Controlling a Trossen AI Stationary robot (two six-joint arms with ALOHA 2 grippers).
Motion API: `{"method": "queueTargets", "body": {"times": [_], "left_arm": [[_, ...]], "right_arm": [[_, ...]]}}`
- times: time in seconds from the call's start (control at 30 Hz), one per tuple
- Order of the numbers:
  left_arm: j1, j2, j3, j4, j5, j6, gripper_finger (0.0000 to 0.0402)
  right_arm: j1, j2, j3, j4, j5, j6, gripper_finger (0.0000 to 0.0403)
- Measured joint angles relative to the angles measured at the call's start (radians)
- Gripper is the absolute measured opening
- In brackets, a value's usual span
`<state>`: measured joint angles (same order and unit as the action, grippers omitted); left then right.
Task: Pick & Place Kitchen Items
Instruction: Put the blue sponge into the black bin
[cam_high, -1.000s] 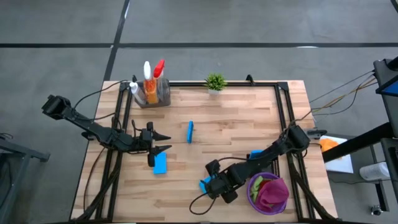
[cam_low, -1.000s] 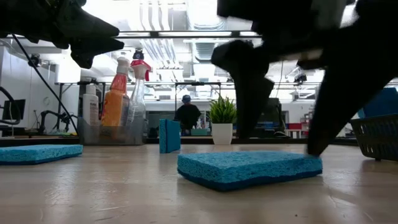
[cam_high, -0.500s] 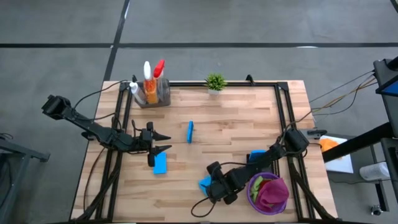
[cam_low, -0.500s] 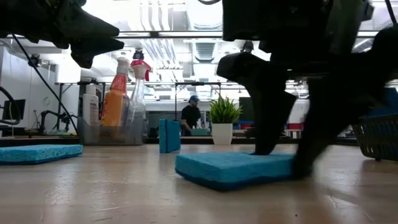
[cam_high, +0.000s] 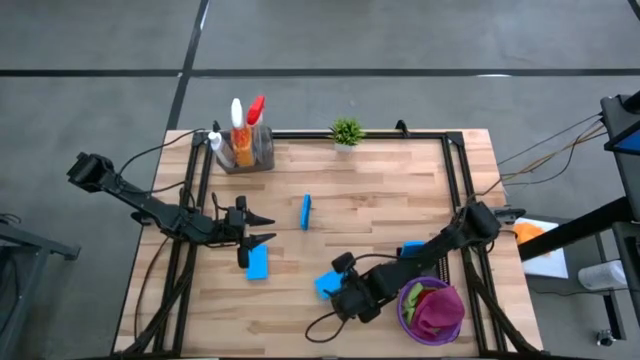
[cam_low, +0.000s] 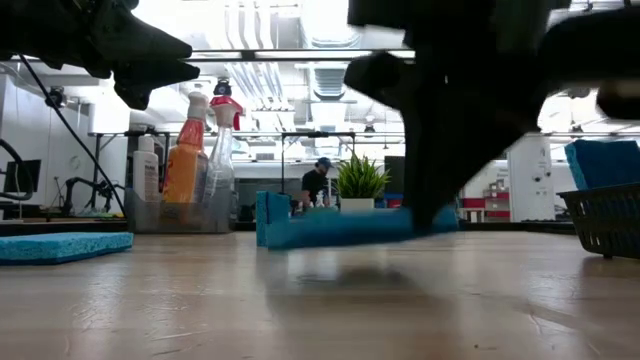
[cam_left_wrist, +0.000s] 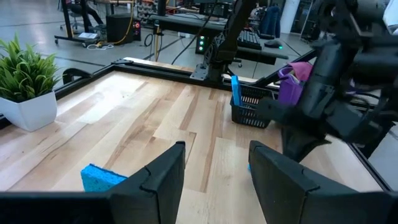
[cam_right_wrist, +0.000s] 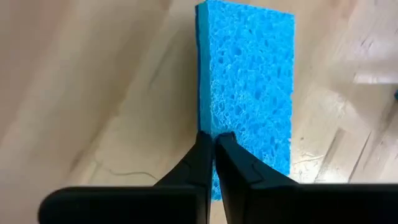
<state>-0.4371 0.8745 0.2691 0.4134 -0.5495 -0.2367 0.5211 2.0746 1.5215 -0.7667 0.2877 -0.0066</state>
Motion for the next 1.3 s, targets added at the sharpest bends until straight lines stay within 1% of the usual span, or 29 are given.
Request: {"method": "queueTargets", "body": {"times": [0.17, 0.3, 0.37, 0.47, 0.6, 0.73, 0.87, 0.97, 1.13, 1.3], "left_arm": [[0.000, 0.000, 0.000, 0.000, 0.000, 0.000, 0.0180], [-0.001, 0.000, 0.000, 0.000, 0.000, 0.000, 0.0180], [-0.001, 0.000, 0.000, -0.002, 0.000, 0.000, 0.0180], [-0.001, 0.000, 0.000, -0.003, 0.000, 0.000, 0.0180], [-0.001, 0.000, 0.000, -0.009, 0.000, 0.000, 0.0180], [-0.001, 0.000, 0.000, -0.009, 0.000, 0.000, 0.0180], [-0.001, 0.000, 0.000, -0.007, 0.000, -0.001, 0.0180], [-0.001, 0.000, 0.000, -0.003, 0.000, -0.001, 0.0180], [-0.001, 0.000, 0.000, 0.001, 0.000, -0.001, 0.0180], [-0.001, 0.000, 0.000, 0.001, 0.000, -0.003, 0.0180]], "right_arm": [[0.005, -0.085, 0.000, 0.031, -0.059, -0.026, 0.0018], [0.010, -0.178, -0.016, 0.124, -0.107, -0.074, 0.0018], [0.010, -0.227, -0.045, 0.208, -0.130, -0.098, 0.0018], [0.011, -0.313, -0.127, 0.349, -0.158, -0.134, 0.0018], [0.000, -0.428, -0.292, 0.540, -0.187, -0.167, 0.0018], [-0.020, -0.563, -0.462, 0.649, -0.203, -0.157, 0.0018], [-0.035, -0.719, -0.582, 0.631, -0.204, -0.106, 0.0018], [-0.043, -0.840, -0.623, 0.550, -0.203, -0.070, 0.0018], [-0.055, -1.018, -0.631, 0.347, -0.203, 0.012, 0.0018], [-0.074, -1.141, -0.608, 0.113, -0.204, 0.124, 0.0018]]}}
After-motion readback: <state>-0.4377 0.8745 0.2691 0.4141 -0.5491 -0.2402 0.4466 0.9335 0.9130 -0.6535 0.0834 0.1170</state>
